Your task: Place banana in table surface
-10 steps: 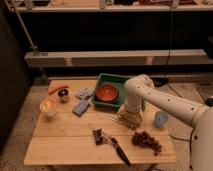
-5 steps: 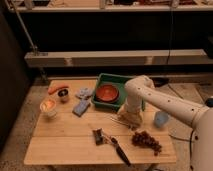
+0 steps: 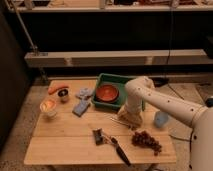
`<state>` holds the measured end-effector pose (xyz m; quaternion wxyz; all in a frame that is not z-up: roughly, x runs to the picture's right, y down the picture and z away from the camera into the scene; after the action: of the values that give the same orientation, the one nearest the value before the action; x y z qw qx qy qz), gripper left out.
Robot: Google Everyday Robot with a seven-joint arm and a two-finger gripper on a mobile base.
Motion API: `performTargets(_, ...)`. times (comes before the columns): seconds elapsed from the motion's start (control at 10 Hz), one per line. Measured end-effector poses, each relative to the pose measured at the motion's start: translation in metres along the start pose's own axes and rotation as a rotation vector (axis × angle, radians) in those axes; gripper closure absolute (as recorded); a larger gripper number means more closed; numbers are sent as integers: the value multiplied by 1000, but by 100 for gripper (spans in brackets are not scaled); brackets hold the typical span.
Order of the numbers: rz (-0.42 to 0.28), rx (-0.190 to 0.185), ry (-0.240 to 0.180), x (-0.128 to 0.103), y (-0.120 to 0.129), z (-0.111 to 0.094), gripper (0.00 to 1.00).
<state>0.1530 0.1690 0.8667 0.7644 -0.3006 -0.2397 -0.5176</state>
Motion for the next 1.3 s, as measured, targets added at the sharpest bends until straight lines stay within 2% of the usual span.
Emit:
performTargets(0.6,0,-2,-12,2,1,6,80)
performTargets(0.7,0,-1,-13,2,0,6,92)
performTargets(0.8,0,0,-14,2,0,6,98)
performTargets(1.3,-9,5,-13,1,-1,-1,100)
